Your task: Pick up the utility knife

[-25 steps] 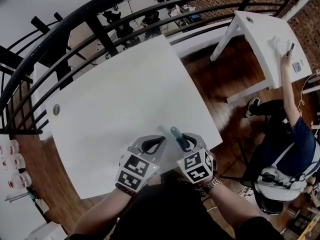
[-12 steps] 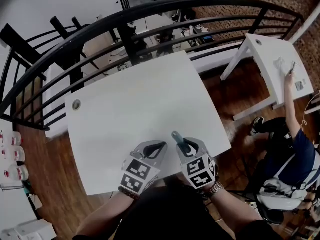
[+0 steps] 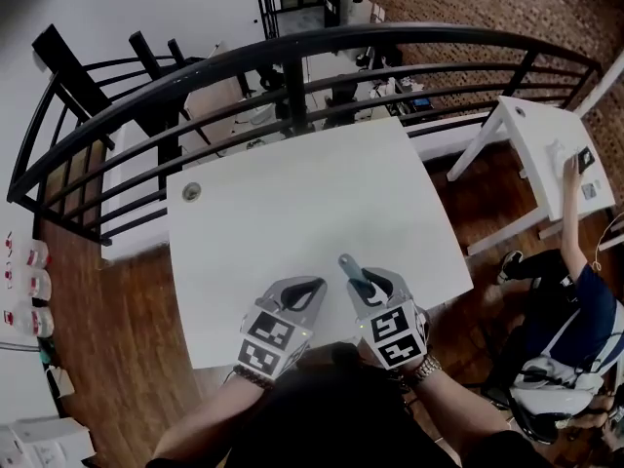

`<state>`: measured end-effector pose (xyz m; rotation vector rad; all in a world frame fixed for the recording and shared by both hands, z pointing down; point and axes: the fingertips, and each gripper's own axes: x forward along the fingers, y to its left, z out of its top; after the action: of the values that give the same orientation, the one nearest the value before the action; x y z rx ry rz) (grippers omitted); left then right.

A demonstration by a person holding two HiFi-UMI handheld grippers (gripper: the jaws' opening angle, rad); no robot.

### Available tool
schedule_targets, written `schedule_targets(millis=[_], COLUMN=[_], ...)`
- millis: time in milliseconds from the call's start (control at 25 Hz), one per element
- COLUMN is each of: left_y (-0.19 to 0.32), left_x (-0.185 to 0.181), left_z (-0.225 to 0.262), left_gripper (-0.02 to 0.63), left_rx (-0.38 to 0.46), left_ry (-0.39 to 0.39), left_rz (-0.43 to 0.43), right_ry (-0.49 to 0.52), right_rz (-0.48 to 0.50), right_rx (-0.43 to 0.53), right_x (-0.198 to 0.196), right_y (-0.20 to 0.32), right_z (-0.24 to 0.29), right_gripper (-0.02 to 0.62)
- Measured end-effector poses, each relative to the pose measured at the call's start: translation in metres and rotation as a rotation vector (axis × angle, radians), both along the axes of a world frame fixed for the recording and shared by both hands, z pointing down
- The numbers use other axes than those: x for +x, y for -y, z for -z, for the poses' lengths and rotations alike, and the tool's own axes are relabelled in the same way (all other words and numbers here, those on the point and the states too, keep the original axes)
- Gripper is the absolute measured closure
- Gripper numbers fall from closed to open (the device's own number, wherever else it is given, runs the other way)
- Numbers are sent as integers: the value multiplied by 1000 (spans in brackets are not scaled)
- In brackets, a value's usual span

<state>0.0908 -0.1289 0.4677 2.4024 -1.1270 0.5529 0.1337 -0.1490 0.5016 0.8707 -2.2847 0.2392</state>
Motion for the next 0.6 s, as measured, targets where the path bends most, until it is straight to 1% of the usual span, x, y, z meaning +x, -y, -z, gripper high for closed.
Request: schedule_targets(millis=[360, 600], left_y=[-35, -53], left_x=[-74, -108], left_z=[14, 20], left_gripper=[589, 589], left_rx=[39, 63], left_ry=[-19, -28], left_rz=[54, 84], right_ry=[20, 41], right_rz=[33, 50], right_rx=[47, 77], right_x=[-75, -109], right_y=[-34, -53], right_z=[26, 38], right_gripper=[486, 486])
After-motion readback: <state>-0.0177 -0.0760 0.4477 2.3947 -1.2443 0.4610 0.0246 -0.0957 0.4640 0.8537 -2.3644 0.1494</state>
